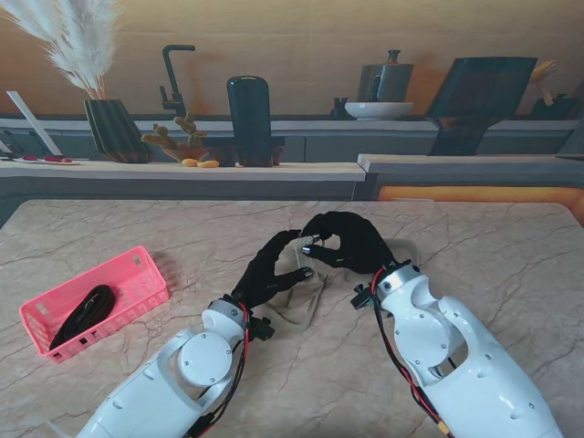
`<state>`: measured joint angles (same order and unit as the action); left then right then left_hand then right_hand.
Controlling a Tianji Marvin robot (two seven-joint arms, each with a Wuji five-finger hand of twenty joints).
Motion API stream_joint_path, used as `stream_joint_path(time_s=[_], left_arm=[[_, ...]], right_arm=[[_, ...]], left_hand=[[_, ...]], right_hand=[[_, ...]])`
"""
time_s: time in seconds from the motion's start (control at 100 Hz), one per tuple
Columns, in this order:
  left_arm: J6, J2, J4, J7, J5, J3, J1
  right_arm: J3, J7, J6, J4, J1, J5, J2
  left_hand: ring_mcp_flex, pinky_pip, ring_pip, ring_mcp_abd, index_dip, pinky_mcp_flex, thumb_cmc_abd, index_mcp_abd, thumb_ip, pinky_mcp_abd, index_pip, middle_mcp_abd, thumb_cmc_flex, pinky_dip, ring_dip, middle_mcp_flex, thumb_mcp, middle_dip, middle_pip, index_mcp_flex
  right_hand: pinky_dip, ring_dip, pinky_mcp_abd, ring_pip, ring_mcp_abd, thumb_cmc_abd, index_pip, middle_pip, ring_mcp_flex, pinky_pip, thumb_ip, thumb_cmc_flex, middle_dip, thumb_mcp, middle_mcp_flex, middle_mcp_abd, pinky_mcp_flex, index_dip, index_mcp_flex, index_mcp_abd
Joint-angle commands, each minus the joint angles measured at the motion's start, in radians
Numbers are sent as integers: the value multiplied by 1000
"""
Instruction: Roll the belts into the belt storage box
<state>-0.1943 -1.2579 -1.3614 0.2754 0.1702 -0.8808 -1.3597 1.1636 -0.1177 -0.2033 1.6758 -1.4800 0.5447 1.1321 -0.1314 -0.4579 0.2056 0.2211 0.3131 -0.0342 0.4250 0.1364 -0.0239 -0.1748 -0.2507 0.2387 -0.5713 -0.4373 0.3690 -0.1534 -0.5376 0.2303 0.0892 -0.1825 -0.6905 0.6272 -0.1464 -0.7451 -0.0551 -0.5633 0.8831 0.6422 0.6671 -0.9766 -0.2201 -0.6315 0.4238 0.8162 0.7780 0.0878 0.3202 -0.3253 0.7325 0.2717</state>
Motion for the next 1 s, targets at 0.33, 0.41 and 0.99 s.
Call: stream_joint_path(time_s=[0.33, 0.41, 0.99], left_arm=[[-23, -23, 22, -6, -67, 40, 19], [-38, -26, 25, -10, -86, 45, 20], [-43, -60, -30, 40, -237, 39, -26]], right_arm=[[-26, 107, 0, -20, 22, -180, 2], [-36, 103, -1, -29, 28, -191, 5], [-56, -13, -21, -59, 30, -91, 20]], left_hand=[[19, 75, -30, -68, -21, 17, 57, -74, -24, 53, 89, -48, 38, 7, -20, 25, -46, 21, -24, 36], [3, 78, -30, -83, -9, 29, 69, -81, -26, 48, 84, -55, 37, -5, -23, 18, -72, 17, -13, 35], [-521, -353, 322, -62, 259, 168, -43, -193, -70, -60, -690, -142, -338, -81, 160, -609, 45, 171, 367, -382]], right_hand=[[-43, 115, 66, -186, 43, 62, 143, 102, 142, -102, -12, -78, 64, 47, 146, -31, 149, -40, 100, 68], [-34, 99, 58, -150, 53, 71, 142, 81, 157, -90, -14, -86, 51, 37, 161, -42, 147, -46, 99, 66], [84, -141, -40, 294, 43, 66, 123, -81, -103, 227, 7, 8, -33, 58, -53, -22, -122, -61, 84, 196]])
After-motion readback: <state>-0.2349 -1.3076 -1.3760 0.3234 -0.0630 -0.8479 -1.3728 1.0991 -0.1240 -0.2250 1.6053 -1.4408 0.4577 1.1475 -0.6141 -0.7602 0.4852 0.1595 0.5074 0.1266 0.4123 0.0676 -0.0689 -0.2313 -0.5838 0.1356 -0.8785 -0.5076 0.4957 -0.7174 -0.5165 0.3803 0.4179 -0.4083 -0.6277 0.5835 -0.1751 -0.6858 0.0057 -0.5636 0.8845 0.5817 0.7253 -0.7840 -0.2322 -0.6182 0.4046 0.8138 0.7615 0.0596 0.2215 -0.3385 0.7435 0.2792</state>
